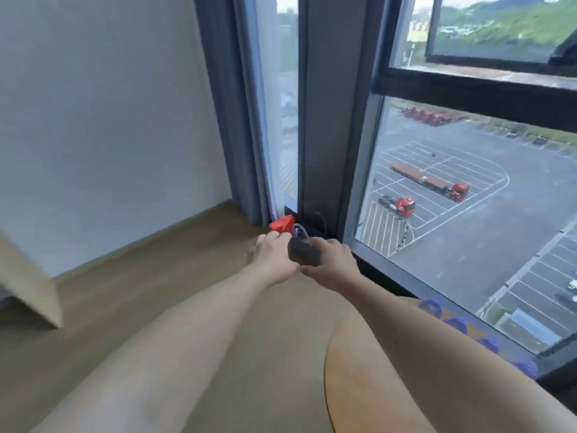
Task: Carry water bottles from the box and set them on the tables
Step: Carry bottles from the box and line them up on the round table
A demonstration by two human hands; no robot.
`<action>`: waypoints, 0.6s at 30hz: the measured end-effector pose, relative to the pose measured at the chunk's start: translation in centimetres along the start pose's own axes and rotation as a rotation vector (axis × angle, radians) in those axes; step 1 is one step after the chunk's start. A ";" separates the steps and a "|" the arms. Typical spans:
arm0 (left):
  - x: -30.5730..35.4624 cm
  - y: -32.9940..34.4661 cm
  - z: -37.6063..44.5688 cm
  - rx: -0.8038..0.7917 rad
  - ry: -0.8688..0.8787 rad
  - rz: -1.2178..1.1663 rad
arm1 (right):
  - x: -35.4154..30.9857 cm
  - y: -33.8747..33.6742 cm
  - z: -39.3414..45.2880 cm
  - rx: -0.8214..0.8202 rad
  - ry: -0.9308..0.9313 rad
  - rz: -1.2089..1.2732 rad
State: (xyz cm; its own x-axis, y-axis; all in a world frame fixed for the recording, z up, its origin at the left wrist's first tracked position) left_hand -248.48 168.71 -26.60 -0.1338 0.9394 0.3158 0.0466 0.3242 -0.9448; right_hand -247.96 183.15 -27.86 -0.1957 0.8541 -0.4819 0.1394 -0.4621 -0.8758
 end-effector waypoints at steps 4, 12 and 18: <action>-14.2 -5.8 -1.4 0.102 -0.214 -0.045 | -13.0 5.4 3.2 -0.095 -0.203 -0.063; -46.0 -16.0 -11.2 0.223 -0.625 -0.110 | -43.3 21.0 4.4 -0.244 -0.542 -0.089; -65.6 -22.1 -22.7 0.316 -0.886 -0.107 | -64.6 32.8 -0.5 -0.387 -0.793 -0.062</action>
State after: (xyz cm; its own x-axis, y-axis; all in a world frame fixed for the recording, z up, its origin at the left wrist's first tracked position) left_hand -218.28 102.48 -24.42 -0.8309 0.4374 0.3438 -0.2626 0.2364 -0.9355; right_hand -230.24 112.90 -25.44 -0.8097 0.3913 -0.4373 0.3964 -0.1847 -0.8993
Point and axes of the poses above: each hand's wrist, its own z-axis towards the middle knuckle, its own y-axis out of the palm, x = y × z, the point moved 8 cm from there along z, towards the middle knuckle, and after that the axes turned 8 degrees about -y, right-handed, at the moved point
